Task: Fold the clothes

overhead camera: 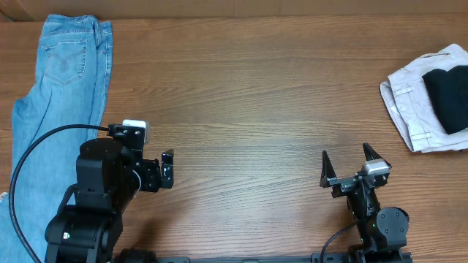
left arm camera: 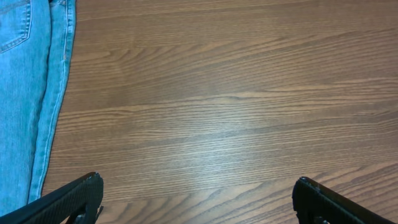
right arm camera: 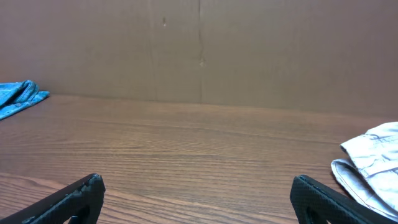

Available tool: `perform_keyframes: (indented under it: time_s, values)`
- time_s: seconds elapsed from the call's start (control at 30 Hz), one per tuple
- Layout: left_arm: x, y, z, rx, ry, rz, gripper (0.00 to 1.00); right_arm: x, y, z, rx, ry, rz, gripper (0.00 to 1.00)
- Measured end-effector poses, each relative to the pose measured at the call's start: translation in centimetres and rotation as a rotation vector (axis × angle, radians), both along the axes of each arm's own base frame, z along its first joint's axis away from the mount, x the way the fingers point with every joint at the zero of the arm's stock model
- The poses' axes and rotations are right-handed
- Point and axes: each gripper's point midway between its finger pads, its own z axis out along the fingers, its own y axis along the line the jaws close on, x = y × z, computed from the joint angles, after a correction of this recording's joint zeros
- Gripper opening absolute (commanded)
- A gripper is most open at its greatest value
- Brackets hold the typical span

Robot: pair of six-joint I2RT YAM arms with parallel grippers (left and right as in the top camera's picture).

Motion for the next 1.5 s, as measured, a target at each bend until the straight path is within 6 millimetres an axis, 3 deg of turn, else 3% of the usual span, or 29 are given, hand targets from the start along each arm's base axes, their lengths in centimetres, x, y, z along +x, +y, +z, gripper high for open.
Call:
perform_keyframes:
  time_s: [0.3,0.53,0.67,0.97,1.2,1.37,1.5]
  values:
    - [-0.2,0.0,0.3,-0.002,-0.015,0.0,1.0,0.0,0.0,0.0,0.0,0.0,0.0,1.0]
    - [-3.1,1.0,0.7,0.02,-0.071,0.02,1.0,0.0,0.0,0.0,-0.003,-0.001,0.0,1.0]
    - [-3.9,1.2,-0.8,0.009,-0.166,0.025,1.0,0.0,0.0,0.0,-0.003,-0.001,0.0,1.0]
    - [-1.7,0.6,-5.0,-0.043,-0.484,0.017,1.0,0.0,0.0,0.0,-0.003,-0.001,0.0,1.0]
    - [0.3,0.1,-3.4,-0.092,-0.816,0.002,1.0,0.0,0.0,0.0,-0.003,-0.001,0.0,1.0]
    - [0.5,-0.2,-7.7,-0.081,-0.68,-0.013,1.0,0.0,0.0,0.0,-0.003,0.0,0.0,1.0]
    - [0.5,-0.2,-7.8,-0.08,-0.677,-0.013,1.0,0.0,0.0,0.0,-0.003,-0.001,0.0,1.0]
